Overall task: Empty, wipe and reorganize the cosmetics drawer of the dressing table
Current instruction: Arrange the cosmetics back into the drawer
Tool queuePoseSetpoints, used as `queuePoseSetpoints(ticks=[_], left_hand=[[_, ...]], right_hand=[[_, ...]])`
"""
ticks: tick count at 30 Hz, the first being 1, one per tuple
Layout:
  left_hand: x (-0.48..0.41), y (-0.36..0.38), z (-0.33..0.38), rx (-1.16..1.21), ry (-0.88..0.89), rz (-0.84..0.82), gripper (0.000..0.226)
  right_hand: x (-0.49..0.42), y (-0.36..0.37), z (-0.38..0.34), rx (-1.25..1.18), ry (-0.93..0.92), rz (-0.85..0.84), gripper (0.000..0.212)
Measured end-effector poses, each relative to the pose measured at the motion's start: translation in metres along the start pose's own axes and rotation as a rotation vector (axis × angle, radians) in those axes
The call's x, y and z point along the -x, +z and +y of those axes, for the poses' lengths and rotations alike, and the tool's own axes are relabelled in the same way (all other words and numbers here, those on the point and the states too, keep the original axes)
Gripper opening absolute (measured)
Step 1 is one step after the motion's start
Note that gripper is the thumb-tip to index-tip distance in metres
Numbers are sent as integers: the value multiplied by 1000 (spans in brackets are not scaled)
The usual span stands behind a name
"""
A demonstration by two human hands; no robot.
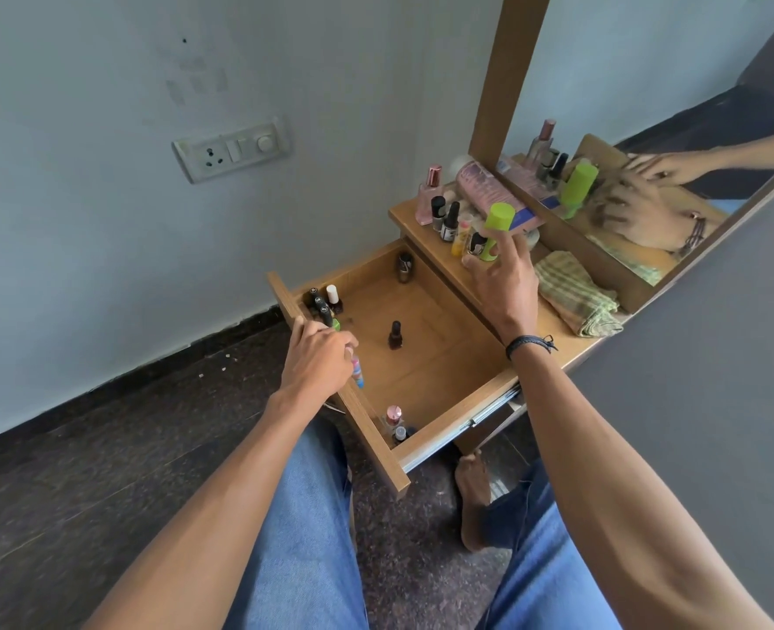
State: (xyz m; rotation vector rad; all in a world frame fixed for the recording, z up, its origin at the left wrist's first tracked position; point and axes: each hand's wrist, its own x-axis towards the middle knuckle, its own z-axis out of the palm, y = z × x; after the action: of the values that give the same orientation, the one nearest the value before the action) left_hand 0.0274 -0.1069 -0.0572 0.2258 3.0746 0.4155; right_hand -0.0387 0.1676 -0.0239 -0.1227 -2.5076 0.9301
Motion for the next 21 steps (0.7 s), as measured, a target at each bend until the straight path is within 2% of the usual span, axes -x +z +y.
queuePoseSetpoints(ticks=[9, 15, 21], left_hand=[[2, -5, 3, 48, -15, -70, 29], [4, -4, 8, -54, -17, -150, 49], [4, 2, 12, -88, -24, -119, 33]], right_hand=[[2, 0, 1, 11, -3, 44, 36], [7, -3, -4, 13, -44, 98, 31], [22, 4, -11, -11, -140, 40, 29]])
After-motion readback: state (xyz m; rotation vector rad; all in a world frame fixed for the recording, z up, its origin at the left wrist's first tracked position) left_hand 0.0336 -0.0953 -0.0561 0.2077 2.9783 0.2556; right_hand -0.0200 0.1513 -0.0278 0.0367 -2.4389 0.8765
